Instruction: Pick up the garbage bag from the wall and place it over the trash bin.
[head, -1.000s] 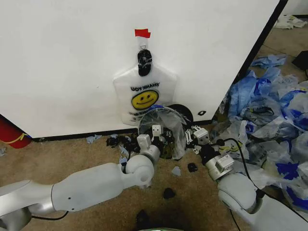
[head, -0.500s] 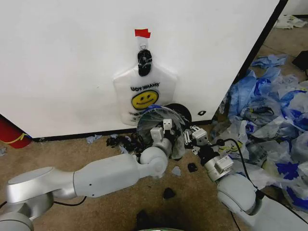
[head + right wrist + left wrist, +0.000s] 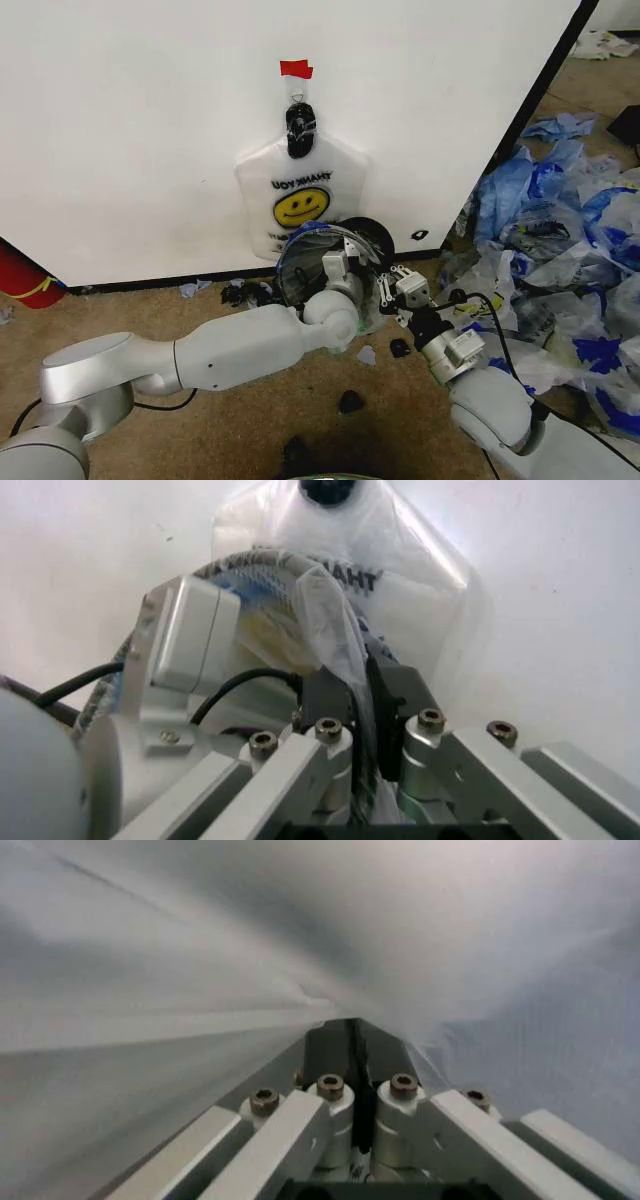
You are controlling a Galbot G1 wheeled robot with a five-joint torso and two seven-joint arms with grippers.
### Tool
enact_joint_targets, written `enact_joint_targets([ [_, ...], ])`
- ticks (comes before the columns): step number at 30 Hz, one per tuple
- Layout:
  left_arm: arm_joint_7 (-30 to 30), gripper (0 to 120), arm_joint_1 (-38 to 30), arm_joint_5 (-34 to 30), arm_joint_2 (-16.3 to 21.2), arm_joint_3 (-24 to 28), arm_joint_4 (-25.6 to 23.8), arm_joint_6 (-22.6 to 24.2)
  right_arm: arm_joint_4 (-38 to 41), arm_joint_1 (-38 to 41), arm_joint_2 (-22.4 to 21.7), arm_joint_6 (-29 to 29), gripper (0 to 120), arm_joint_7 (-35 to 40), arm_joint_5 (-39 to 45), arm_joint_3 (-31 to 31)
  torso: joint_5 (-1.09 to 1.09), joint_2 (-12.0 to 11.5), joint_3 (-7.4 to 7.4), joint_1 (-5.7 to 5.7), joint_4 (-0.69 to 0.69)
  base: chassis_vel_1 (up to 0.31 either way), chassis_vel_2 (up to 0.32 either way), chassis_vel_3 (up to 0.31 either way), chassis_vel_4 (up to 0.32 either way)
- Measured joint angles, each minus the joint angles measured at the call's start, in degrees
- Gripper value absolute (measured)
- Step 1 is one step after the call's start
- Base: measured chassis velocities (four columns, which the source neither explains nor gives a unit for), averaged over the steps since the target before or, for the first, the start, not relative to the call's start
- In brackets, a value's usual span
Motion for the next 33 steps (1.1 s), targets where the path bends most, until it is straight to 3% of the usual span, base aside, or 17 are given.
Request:
enact_joint_targets([
  [11,-2.28,0,-0.02,0.24,2.29,4.53,-4.48,1.01,-0.53,-0.07,0.45,0.3,0,-0.26,-0.05,-0.15,0.0,0.0,0.0,0.0,0.01,0.0,0.0,0.0,0.0],
  [20,-4.36,0,-1.32,0.51,-1.09,1.67,0.7,1.18,0.98,-2.15,0.24,0.88,0,-0.94,-0.79,0.27,0.0,0.0,0.0,0.0,0.0,0.0,0.0,0.0,0.0],
  [25,-4.76,0,-2.26,0.51,-1.17,1.2,1.47,1.33,0.94,-2.67,0.94,1.12,0,-1.08,-1.32,0.26,0.0,0.0,0.0,0.0,-0.01,0.0,0.0,0.0,0.0],
  [33,-5.82,0,-0.13,0.76,1.45,3.12,-3.27,2.34,0.09,-2.26,1.12,1.03,0,-1.18,-0.87,-0.09,0.0,0.01,0.0,0.0,0.0,0.0,0.0,0.0,0.0],
])
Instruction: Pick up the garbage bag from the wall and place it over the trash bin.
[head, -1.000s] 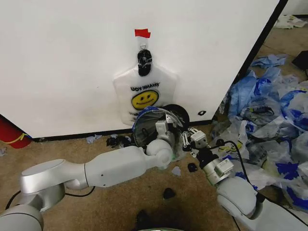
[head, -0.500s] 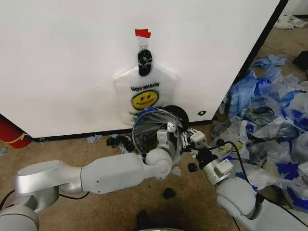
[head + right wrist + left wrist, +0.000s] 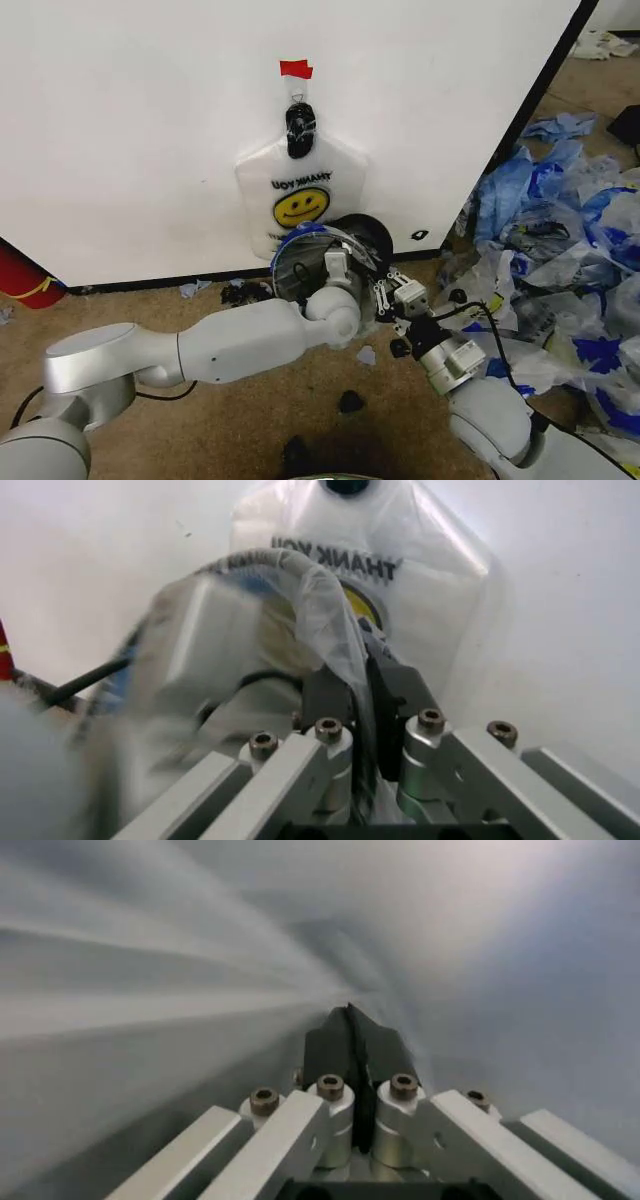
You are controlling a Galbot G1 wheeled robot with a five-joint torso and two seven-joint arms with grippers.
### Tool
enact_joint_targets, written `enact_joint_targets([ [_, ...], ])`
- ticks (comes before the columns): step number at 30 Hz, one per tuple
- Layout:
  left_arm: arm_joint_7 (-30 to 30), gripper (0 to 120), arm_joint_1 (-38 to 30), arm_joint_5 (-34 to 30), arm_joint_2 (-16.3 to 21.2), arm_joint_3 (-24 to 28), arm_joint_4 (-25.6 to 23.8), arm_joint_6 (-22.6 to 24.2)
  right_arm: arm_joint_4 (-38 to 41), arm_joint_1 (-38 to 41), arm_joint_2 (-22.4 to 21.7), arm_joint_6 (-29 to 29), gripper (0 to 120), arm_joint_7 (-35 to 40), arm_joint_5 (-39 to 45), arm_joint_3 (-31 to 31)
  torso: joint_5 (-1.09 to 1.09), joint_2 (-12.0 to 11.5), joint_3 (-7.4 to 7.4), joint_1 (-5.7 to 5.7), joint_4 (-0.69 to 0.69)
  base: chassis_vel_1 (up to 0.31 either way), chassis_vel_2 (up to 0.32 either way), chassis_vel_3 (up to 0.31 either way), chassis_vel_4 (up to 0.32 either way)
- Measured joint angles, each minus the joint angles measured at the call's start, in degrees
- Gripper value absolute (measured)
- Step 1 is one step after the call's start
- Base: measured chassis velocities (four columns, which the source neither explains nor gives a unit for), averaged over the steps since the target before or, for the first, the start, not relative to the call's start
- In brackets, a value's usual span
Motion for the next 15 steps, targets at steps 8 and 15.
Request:
enact_joint_targets([
  [8,-0.24,0,0.83,0.88,0.8,2.34,-1.04,0.23,-0.19,0.39,-0.29,-0.07,0,0.0,0.36,-0.01,0.0,0.0,0.0,0.0,-0.01,0.0,0.0,0.0,0.0],
  [15,-0.71,0,0.79,0.88,-0.23,1.86,-0.26,0.22,-0.66,0.85,-0.33,-0.14,0,0.13,1.35,0.0,0.0,0.0,0.0,0.0,0.0,0.0,0.0,0.0,0.0],
])
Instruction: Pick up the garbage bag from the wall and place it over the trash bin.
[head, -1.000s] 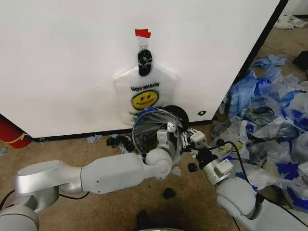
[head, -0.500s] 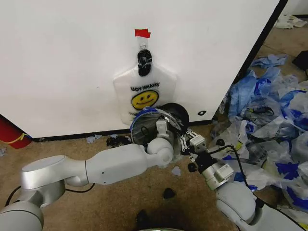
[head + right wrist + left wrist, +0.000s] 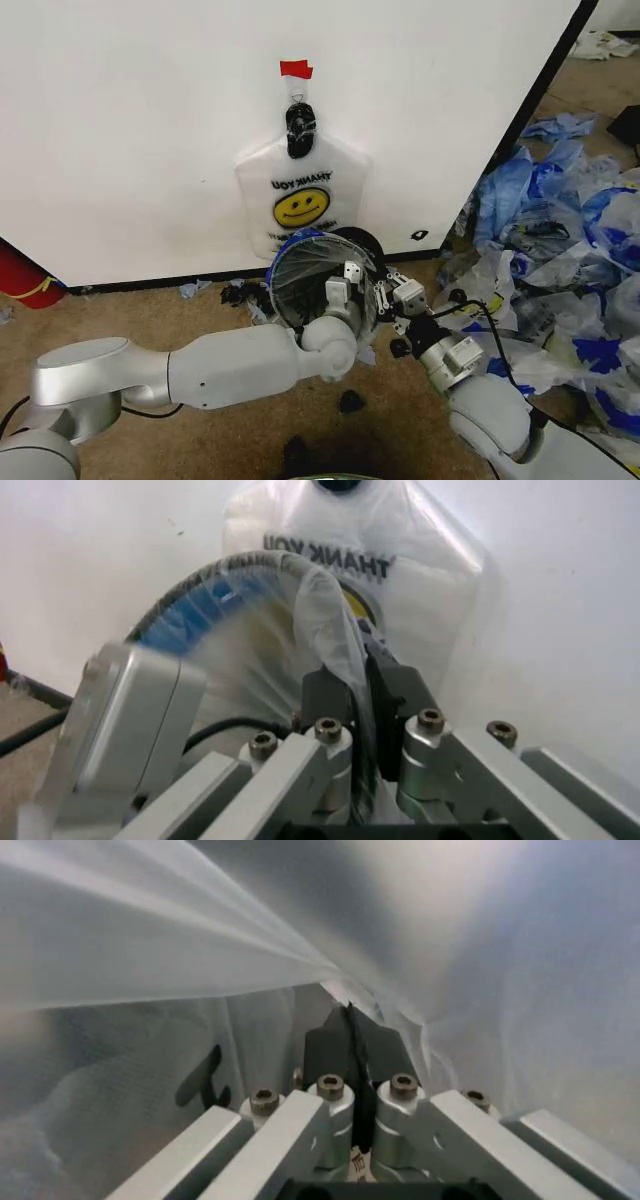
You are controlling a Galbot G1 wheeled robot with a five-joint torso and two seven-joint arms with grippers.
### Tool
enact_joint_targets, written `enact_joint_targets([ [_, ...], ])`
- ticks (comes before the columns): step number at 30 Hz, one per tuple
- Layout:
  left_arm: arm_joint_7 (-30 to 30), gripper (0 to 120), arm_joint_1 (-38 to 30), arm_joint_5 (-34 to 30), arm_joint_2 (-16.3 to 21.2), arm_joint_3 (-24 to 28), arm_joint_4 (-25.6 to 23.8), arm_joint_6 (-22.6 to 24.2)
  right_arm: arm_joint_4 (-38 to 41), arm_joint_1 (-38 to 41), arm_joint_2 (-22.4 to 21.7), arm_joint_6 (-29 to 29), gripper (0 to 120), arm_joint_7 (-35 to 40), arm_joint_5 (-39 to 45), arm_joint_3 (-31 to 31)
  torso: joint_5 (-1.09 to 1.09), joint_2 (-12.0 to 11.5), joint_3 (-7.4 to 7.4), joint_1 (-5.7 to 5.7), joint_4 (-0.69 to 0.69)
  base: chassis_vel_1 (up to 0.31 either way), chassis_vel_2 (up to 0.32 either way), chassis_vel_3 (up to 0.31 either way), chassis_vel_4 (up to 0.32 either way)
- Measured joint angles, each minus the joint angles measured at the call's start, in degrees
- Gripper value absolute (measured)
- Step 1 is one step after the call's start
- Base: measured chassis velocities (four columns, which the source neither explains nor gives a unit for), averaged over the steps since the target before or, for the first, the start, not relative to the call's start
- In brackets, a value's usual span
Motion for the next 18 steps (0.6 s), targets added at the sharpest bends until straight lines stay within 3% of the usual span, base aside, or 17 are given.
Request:
enact_joint_targets([
  [18,-1.27,0,-1.21,-1.94,3.38,-1.03,-5.66,0.05,-2.31,2.17,1.3,-1.24,0,3.34,6.61,-0.8,0.0,0.0,-0.01,0.0,0.01,0.0,0.0,0.0,0.0],
])
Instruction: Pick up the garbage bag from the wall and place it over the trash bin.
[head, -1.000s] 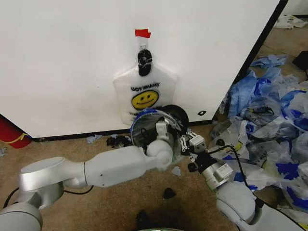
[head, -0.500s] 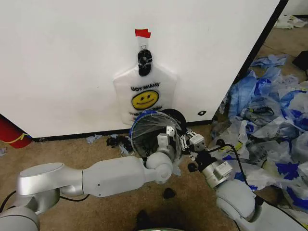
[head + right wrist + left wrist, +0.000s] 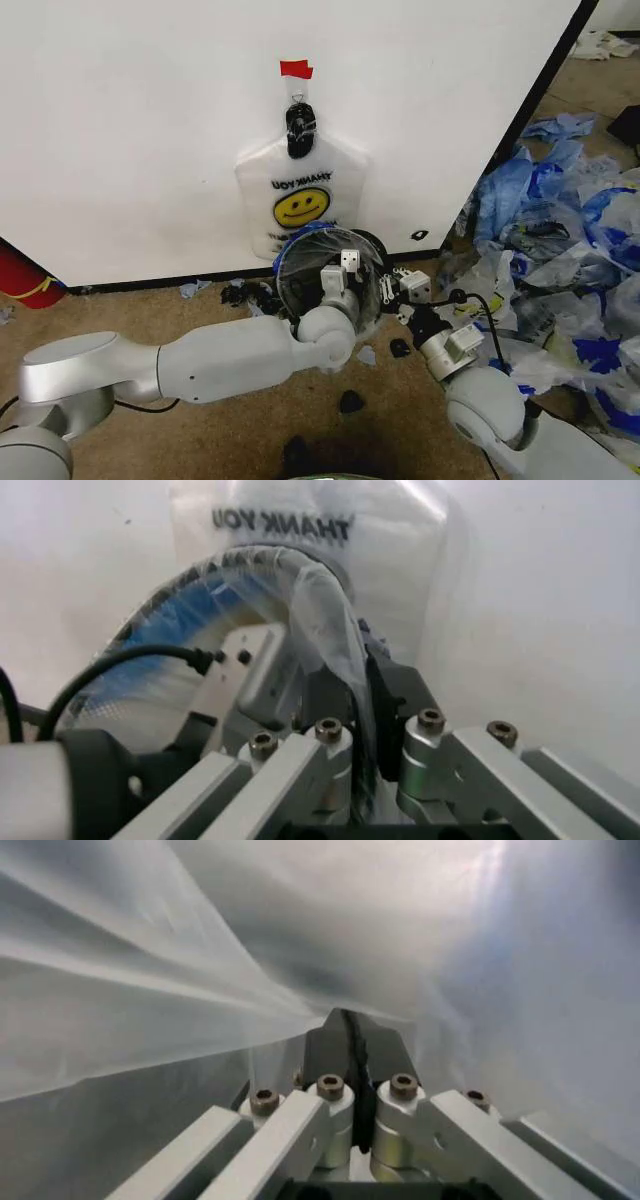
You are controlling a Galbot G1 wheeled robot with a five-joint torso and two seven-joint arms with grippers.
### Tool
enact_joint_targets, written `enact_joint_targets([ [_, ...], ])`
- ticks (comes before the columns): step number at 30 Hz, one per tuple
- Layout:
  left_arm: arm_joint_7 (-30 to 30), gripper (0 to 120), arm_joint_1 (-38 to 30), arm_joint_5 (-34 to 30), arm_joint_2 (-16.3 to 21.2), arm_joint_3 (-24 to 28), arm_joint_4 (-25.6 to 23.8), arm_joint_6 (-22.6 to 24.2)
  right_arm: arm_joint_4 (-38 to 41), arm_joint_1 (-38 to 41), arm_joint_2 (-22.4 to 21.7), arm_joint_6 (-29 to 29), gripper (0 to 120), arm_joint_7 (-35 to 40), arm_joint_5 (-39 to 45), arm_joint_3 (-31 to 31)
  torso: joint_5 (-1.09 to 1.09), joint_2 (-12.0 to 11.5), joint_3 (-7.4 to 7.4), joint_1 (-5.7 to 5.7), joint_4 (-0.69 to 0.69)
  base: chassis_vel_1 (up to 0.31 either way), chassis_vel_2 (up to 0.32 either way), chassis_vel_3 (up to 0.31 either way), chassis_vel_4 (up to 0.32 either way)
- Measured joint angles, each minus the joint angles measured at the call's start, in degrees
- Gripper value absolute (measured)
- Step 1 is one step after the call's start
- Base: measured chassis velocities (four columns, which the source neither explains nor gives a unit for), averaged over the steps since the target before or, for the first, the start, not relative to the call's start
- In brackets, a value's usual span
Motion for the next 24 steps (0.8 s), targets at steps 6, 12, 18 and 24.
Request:
enact_joint_targets([
  [6,-0.05,0,-0.27,-0.18,0.51,0.17,-0.69,0.02,-0.62,0.4,0.76,-0.53,0,1.19,1.24,-0.31,0.0,0.0,0.0,0.0,-0.01,0.0,0.0,0.0,0.0],
  [12,-0.57,0,-0.78,-0.76,2.14,0.6,-2.98,0.06,-1.24,0.47,1.31,-0.57,0,2.13,1.74,0.08,0.0,0.0,0.0,0.0,0.0,0.0,0.0,0.0,0.0],
  [18,-0.66,0,-0.58,-1.11,4.67,0.11,-5.32,-0.25,-1.42,0.32,2.05,-1.08,0,4.5,3.96,0.3,0.0,0.0,0.0,0.0,-0.01,0.0,0.0,0.0,0.0],
  [24,-0.52,0,0.2,-1.35,8.32,-0.78,-9.55,-0.37,-1.51,0.86,3.61,-1.9,0,7.62,9.57,-0.38,0.0,0.0,0.0,0.0,-0.01,0.0,0.0,0.0,0.0],
])
